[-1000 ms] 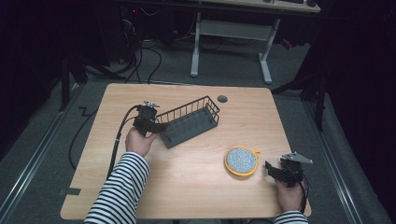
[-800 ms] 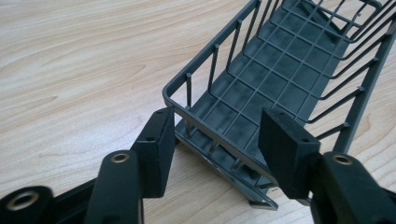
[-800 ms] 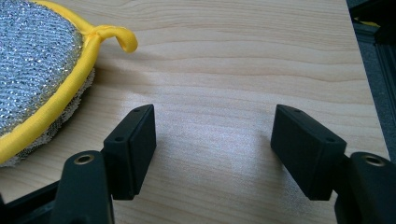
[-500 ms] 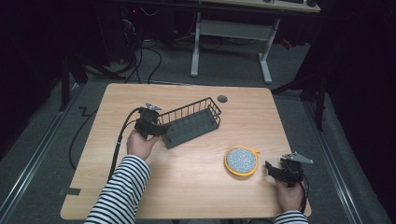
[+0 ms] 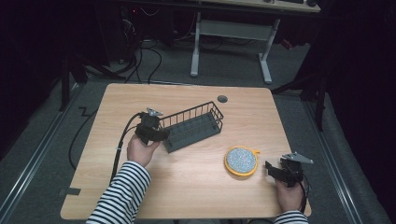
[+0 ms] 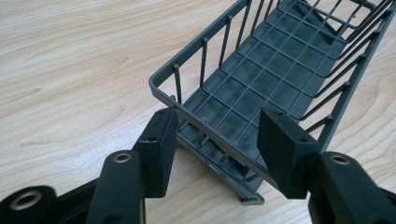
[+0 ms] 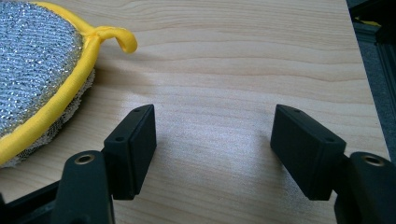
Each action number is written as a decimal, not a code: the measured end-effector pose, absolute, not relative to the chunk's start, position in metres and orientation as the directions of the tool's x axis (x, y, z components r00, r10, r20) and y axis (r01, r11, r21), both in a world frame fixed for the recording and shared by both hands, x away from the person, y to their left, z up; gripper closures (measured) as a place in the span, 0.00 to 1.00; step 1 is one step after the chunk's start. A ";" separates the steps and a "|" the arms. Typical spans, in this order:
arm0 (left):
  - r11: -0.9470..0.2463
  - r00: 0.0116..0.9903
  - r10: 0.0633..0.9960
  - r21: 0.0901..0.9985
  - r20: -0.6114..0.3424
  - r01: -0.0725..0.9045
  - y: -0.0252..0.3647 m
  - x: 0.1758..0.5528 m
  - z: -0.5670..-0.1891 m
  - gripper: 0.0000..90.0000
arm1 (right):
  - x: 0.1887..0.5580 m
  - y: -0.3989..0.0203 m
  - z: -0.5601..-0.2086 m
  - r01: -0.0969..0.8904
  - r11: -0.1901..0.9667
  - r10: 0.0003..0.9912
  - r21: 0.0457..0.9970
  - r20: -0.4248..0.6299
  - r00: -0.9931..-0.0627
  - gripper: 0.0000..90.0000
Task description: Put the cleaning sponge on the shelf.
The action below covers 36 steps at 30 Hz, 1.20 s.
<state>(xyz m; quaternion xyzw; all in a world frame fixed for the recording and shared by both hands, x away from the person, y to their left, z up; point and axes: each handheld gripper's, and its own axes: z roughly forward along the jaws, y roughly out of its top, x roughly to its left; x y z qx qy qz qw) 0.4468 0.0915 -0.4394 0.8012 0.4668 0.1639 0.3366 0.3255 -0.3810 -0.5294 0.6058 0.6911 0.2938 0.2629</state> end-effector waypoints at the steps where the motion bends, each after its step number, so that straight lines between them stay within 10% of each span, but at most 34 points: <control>1: -0.334 0.510 0.858 0.694 -0.055 0.638 0.092 0.445 -0.440 0.53 | 0.325 -0.381 -0.529 0.683 0.093 0.992 0.724 -0.008 -0.127 0.35; 36: -0.340 0.549 0.833 0.724 -0.065 0.601 0.083 0.405 -0.443 0.53 | 0.326 -0.380 -0.529 0.683 0.097 0.992 0.724 -0.012 -0.128 0.35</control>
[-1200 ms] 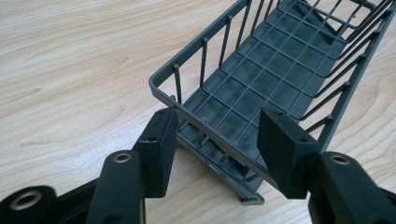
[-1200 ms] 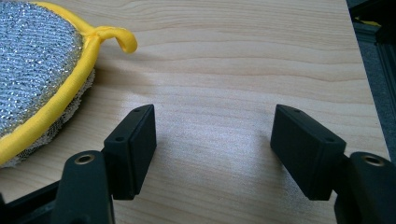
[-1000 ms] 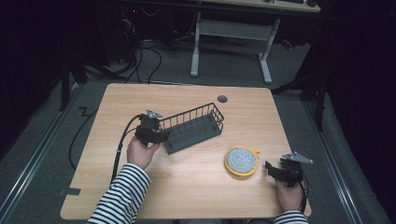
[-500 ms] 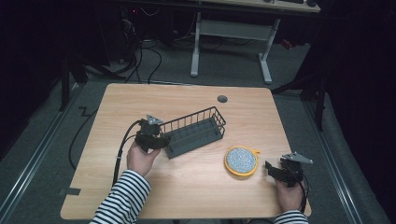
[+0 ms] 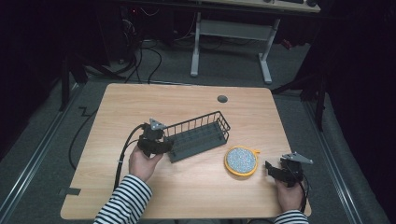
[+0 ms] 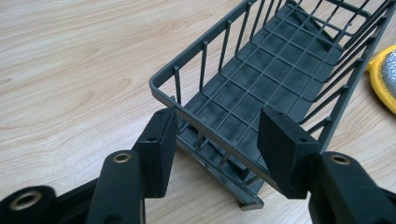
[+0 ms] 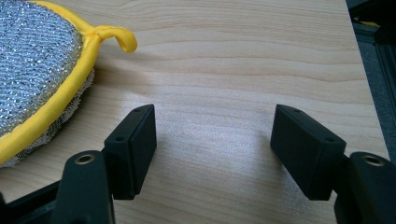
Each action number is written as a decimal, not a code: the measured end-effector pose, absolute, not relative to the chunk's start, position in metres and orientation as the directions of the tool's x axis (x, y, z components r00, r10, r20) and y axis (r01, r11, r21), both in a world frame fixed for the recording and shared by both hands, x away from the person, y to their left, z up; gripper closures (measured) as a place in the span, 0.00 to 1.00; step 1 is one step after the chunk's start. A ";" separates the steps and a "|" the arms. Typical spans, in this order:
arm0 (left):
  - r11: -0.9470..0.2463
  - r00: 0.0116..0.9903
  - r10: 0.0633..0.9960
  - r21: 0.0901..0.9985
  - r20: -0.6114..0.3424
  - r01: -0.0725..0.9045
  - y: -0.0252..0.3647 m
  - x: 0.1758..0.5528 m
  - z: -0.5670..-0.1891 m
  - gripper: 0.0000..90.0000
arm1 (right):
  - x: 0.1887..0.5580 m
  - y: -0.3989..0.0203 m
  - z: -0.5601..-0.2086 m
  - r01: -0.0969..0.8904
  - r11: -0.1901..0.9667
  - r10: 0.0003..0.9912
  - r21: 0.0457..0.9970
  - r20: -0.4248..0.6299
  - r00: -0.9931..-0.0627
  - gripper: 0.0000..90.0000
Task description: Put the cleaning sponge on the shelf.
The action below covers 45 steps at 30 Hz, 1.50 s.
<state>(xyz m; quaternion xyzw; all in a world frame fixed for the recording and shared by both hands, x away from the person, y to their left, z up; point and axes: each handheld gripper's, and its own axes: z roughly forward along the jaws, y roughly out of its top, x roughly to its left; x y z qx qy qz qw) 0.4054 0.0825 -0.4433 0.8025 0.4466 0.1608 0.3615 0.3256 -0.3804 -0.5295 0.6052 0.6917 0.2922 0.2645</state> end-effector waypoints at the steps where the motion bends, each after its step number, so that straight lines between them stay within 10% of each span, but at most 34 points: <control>1: -0.343 0.554 0.830 0.728 -0.060 0.594 0.083 0.405 -0.443 0.53 | 0.326 -0.380 -0.529 0.682 0.098 0.992 0.724 -0.013 -0.128 0.35; 45: -0.191 0.468 0.870 0.770 -0.154 0.609 0.149 0.390 -0.437 0.34 | 0.326 -0.380 -0.529 0.682 0.096 0.992 0.725 -0.012 -0.127 0.35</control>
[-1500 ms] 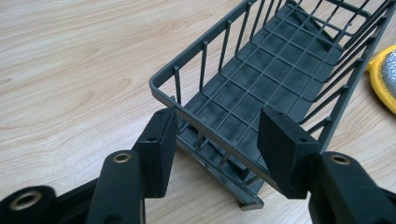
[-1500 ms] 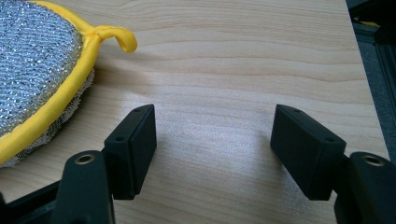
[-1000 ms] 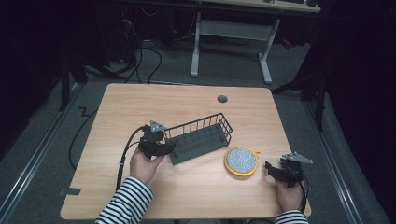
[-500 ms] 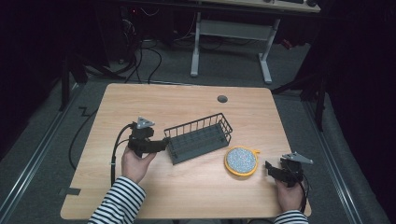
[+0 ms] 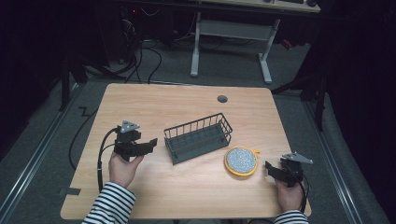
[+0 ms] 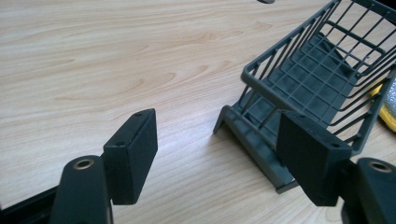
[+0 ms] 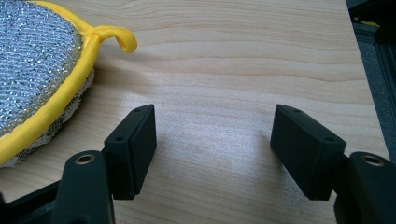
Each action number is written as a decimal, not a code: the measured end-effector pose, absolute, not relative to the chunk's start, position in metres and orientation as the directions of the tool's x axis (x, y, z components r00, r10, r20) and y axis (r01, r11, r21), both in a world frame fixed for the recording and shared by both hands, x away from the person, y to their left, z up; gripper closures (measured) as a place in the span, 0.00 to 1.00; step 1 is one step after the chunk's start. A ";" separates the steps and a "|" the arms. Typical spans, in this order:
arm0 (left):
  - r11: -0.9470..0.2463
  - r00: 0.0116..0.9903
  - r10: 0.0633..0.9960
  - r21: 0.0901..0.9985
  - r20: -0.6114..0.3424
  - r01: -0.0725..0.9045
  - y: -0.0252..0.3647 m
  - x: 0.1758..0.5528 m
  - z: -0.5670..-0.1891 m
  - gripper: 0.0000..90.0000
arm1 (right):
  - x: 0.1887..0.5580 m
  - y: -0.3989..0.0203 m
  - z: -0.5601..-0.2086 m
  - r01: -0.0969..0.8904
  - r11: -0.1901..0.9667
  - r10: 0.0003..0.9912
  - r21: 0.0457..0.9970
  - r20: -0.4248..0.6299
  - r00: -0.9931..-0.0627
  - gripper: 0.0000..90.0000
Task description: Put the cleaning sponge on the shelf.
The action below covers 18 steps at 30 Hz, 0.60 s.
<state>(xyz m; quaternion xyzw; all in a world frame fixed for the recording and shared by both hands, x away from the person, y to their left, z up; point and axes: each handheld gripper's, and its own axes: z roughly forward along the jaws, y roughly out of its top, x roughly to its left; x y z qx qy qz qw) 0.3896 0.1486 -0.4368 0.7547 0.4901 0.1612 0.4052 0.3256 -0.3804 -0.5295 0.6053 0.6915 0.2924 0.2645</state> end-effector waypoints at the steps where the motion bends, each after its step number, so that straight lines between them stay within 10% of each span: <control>1: -0.187 0.464 0.872 0.771 -0.155 0.609 0.151 0.389 -0.438 0.34 | 0.326 -0.381 -0.529 0.682 0.097 0.992 0.725 -0.013 -0.128 0.35; 18: -0.147 0.421 0.884 0.736 -0.202 0.661 0.175 0.374 -0.470 0.33 | 0.326 -0.380 -0.530 0.681 0.097 0.992 0.725 -0.012 -0.129 0.35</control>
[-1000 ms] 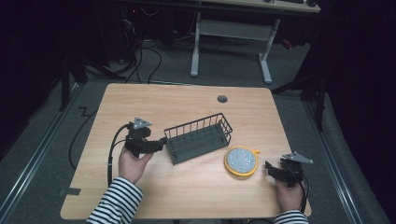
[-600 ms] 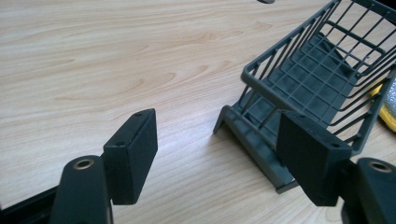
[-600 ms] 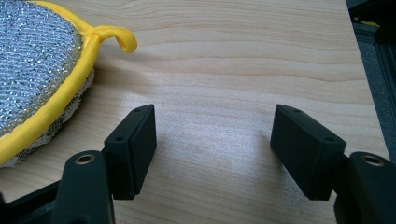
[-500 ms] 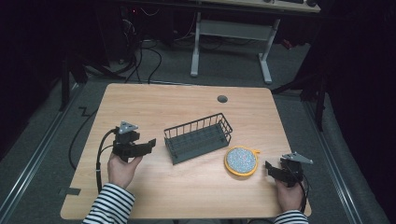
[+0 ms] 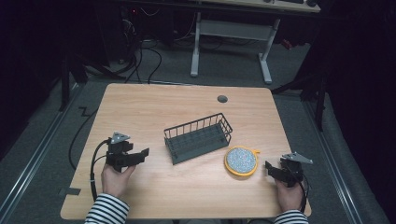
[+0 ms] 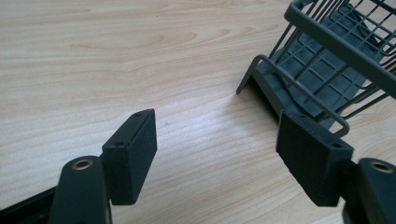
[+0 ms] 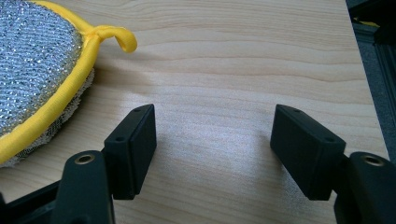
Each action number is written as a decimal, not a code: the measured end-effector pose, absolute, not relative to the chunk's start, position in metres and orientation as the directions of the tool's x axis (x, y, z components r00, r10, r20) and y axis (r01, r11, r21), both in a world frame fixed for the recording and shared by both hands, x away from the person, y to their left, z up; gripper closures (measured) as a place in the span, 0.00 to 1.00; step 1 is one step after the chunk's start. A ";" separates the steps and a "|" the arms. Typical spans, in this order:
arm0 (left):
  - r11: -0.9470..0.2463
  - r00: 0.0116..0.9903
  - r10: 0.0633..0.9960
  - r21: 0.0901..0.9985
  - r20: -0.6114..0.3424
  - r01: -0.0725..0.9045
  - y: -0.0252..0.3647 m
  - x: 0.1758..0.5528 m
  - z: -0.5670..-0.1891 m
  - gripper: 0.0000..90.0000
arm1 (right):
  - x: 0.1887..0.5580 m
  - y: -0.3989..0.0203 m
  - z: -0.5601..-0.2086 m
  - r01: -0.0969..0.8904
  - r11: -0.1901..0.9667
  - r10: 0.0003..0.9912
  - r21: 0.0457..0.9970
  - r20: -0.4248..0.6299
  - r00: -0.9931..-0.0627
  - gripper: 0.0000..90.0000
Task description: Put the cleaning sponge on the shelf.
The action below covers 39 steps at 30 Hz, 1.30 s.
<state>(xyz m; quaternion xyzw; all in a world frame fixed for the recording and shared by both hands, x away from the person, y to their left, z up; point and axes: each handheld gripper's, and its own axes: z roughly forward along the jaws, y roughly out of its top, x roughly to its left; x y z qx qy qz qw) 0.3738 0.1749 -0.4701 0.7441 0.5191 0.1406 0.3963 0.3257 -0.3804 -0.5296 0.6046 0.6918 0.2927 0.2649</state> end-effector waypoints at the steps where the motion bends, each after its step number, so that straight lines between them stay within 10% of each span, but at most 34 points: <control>1: -0.144 0.419 0.885 0.735 -0.203 0.662 0.176 0.373 -0.472 0.33 | 0.326 -0.380 -0.530 0.681 0.098 0.992 0.725 -0.013 -0.129 0.35; 39: -0.164 0.308 0.948 0.710 -0.079 0.685 0.184 0.374 -0.531 0.33 | 0.326 -0.380 -0.530 0.682 0.095 0.992 0.725 -0.013 -0.125 0.35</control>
